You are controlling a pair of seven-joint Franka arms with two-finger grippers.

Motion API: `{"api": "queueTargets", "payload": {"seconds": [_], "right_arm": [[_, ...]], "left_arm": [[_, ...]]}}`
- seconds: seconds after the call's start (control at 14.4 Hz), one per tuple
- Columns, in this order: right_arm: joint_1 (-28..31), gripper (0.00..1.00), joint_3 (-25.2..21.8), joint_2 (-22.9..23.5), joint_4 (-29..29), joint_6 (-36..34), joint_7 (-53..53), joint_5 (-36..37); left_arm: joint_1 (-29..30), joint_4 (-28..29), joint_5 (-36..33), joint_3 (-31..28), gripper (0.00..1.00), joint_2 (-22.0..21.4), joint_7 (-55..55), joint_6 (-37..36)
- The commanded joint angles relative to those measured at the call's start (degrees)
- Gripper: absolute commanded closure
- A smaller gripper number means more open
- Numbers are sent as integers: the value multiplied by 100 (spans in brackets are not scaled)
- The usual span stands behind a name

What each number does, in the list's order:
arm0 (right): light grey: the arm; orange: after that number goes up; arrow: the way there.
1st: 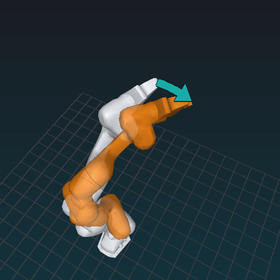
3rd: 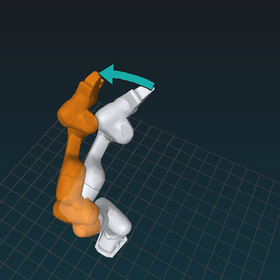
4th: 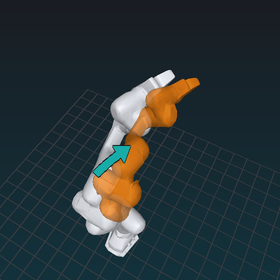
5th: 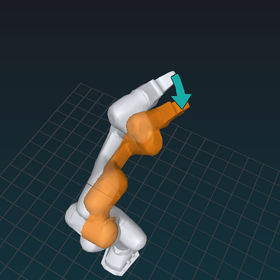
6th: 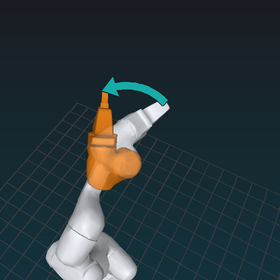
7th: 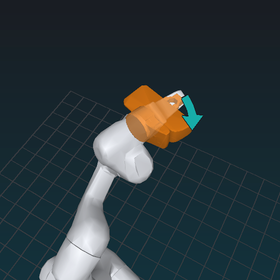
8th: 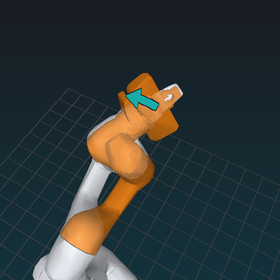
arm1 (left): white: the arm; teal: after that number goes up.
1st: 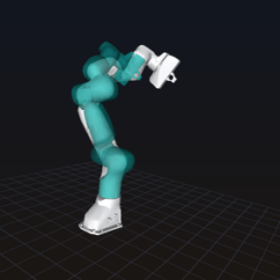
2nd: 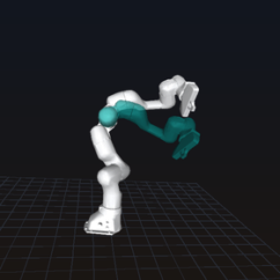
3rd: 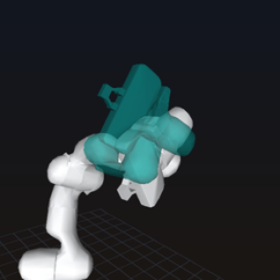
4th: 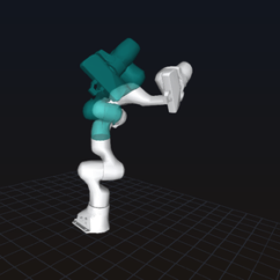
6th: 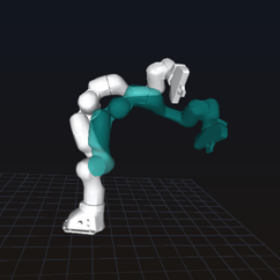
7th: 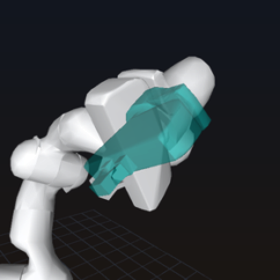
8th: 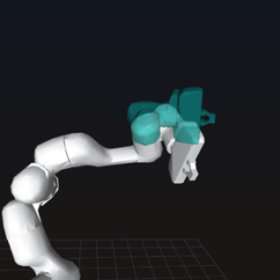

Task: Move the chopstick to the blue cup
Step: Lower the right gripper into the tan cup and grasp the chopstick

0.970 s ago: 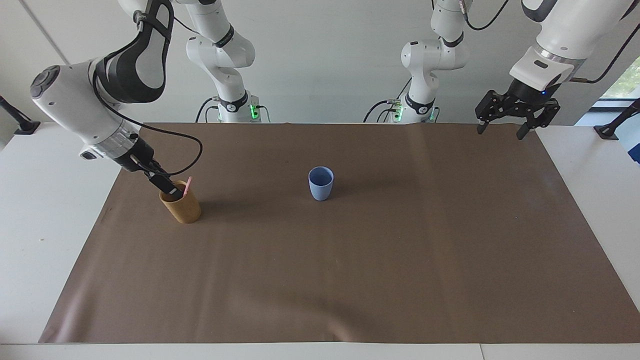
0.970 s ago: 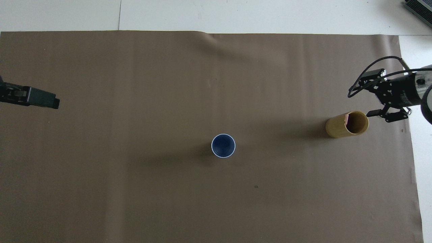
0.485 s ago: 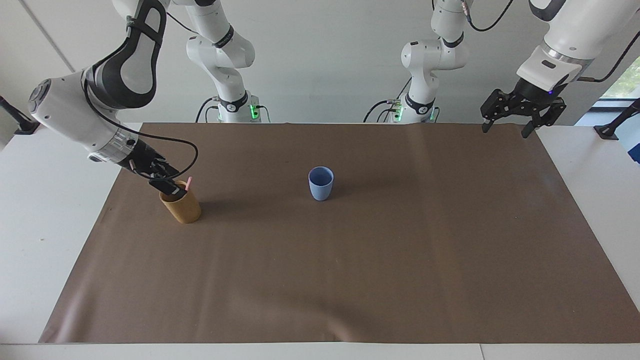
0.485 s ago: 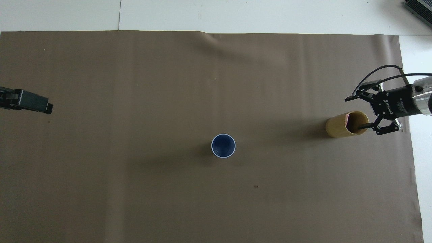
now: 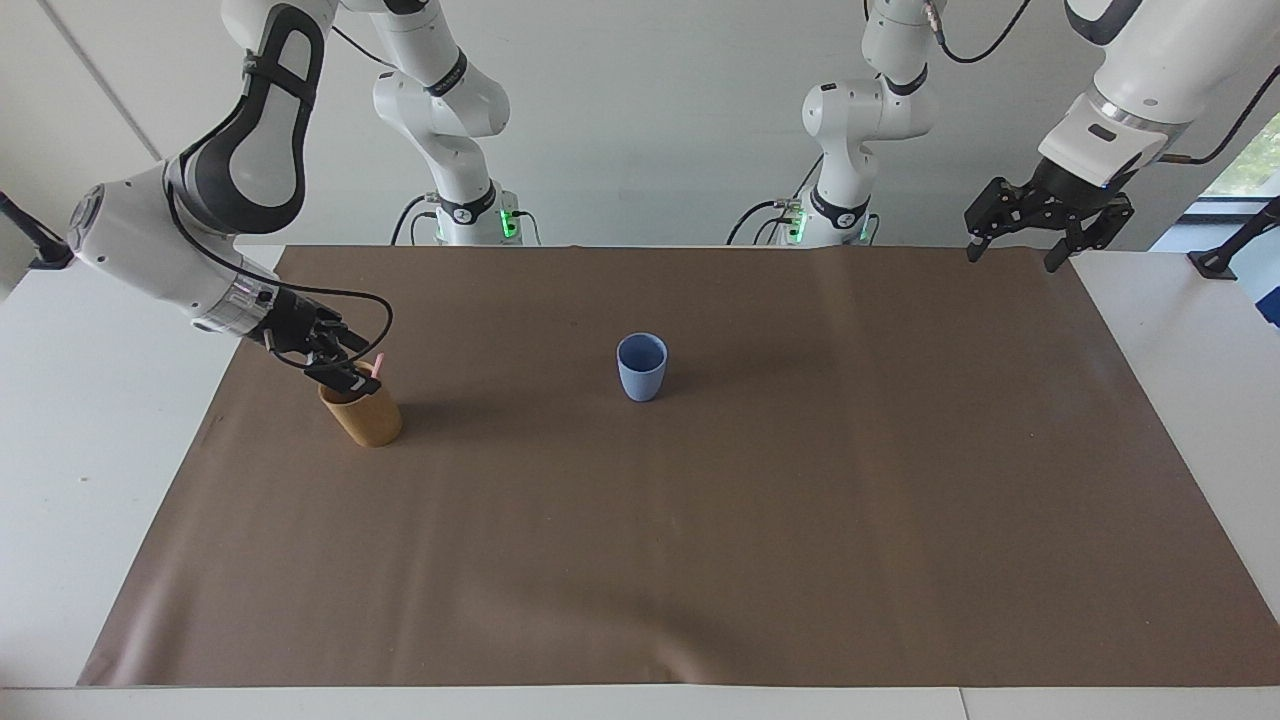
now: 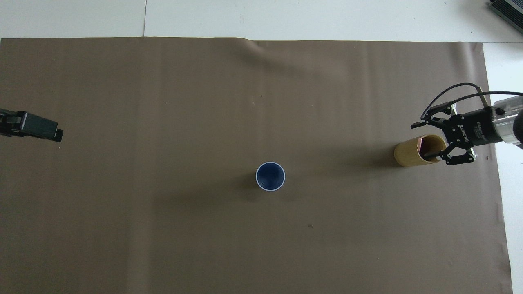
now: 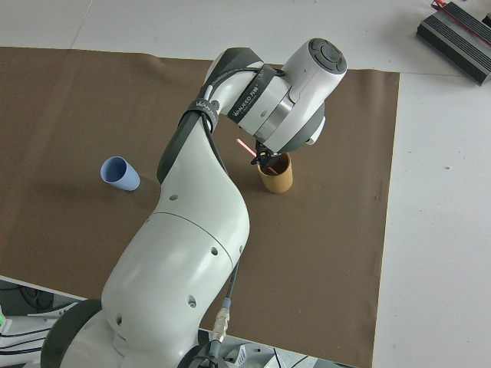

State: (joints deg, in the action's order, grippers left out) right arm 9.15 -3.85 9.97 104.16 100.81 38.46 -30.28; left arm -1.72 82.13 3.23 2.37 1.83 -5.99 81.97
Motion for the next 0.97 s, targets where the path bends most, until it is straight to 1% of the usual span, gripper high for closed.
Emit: {"api": "queueTargets", "payload": {"seconds": [0.0, 0.07, 0.21, 0.49, 0.55, 0.62, 0.9], "right_arm": [[70, 51, 33, -206, 218, -61, -75, -145], [87, 57, 33, -206, 218, -61, -76, -145], [87, 58, 33, -206, 210, -61, -76, -145], [105, 64, 33, -189, 166, -70, -76, -145], [122, 77, 33, -189, 148, -79, -84, -145], [122, 82, 33, -180, 139, -87, -76, -145], [122, 86, 16, -162, 95, -193, -84, -136]], "left_arm": [[57, 110, -68, 71, 0, -139, -52, -128], [75, 93, -68, 71, 0, -130, -52, -120], [66, 93, -77, 62, 0, -148, -52, -137], [119, 84, -68, 53, 0, -156, -43, -120], [110, 84, -68, 53, 0, -156, -43, -120], [110, 84, -68, 53, 0, -156, -43, -120], [110, 84, -68, 53, 0, -156, -43, -120]]}}
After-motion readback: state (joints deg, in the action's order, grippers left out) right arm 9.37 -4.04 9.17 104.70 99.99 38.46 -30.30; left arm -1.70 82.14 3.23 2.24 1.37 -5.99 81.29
